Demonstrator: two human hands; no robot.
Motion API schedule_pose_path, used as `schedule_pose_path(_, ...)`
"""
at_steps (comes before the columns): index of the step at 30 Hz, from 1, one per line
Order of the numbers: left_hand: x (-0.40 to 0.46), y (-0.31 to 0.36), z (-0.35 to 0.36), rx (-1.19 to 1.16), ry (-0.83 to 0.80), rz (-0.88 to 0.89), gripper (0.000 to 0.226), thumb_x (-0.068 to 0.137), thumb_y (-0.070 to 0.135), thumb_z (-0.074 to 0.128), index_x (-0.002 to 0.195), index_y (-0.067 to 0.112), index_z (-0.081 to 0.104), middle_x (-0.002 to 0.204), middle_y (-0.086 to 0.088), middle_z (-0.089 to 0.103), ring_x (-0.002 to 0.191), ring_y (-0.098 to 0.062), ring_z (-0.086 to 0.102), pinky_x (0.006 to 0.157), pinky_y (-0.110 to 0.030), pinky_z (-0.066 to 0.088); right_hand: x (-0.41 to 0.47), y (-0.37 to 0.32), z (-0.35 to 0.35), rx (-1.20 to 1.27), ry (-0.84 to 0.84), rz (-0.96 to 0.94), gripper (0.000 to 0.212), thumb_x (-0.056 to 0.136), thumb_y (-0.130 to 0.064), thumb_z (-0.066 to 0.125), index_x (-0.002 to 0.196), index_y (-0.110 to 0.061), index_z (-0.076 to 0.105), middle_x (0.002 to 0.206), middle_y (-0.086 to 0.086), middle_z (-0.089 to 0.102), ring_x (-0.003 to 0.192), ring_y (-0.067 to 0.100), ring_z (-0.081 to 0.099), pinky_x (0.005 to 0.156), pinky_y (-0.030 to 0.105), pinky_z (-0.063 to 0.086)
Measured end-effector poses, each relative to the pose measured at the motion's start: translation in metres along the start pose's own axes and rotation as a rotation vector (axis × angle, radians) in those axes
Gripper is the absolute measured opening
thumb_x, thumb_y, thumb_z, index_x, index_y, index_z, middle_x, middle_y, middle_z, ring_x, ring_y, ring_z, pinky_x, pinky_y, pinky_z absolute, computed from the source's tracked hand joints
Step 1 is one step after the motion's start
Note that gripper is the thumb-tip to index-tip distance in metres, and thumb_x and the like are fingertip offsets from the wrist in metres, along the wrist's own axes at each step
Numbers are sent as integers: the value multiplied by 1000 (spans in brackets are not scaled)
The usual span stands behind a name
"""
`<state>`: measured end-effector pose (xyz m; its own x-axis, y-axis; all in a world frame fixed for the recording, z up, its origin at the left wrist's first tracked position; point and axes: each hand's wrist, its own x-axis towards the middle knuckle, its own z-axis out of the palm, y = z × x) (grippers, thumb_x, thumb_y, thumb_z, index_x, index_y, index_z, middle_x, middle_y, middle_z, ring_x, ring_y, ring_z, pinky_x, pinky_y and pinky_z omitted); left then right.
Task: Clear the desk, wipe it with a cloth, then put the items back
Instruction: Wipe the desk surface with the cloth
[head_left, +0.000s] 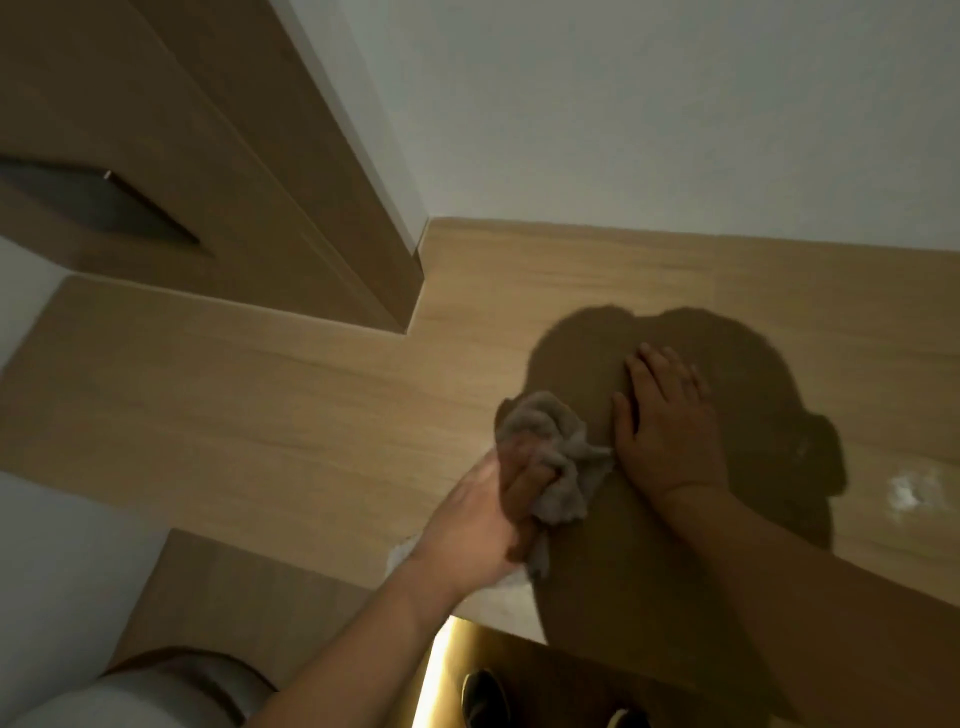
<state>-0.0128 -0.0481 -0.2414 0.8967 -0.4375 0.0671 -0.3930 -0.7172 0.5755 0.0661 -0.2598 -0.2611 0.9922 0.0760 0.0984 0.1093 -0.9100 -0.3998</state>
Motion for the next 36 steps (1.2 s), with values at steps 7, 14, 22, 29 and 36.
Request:
schedule_pose_path(7, 100, -60, -10, 101, 377, -619, 60, 96, 15, 45, 155, 12, 32, 160, -19, 31, 152, -32, 19, 125, -42, 18, 0, 1, 0, 13, -15, 6, 49, 96, -28, 43, 137, -3, 56, 148, 17, 48, 141, 34, 38, 120, 49, 21)
schedule_pose_path(14, 169, -72, -20, 183, 278, -516, 52, 97, 16, 41, 149, 14, 43, 157, -15, 39, 149, -29, 27, 124, -41, 20, 1, 2, 0, -8, -26, -1, 51, 98, -31, 38, 138, -4, 54, 149, 16, 47, 142, 32, 37, 119, 50, 22)
schedule_pose_path(22, 157, -58, -13, -20, 434, -564, 57, 96, 8, 47, 152, 11, 38, 155, -16, 41, 148, -29, 29, 122, -42, 25, 2, 1, -3, -9, -24, 10, 52, 97, -31, 37, 138, -4, 55, 147, 16, 49, 141, 32, 40, 119, 49, 23)
schedule_pose_path(29, 226, -83, -29, 130, 514, -762, 55, 93, 10, 44, 148, 9, 43, 148, -22, 45, 141, -38, 34, 118, -46, 26, 2, 3, -1, -20, -42, 8, 49, 98, -30, 42, 140, -7, 52, 149, 13, 47, 142, 29, 37, 121, 46, 20)
schedule_pose_path(36, 181, -40, 5, -90, 11, -195, 47, 95, 23, 64, 141, 23, 56, 153, -5, 46, 143, -20, 37, 120, -34, 29, 2, 2, -5, 37, -47, 7, 49, 98, -28, 43, 139, -5, 53, 147, 15, 49, 141, 30, 40, 119, 49, 24)
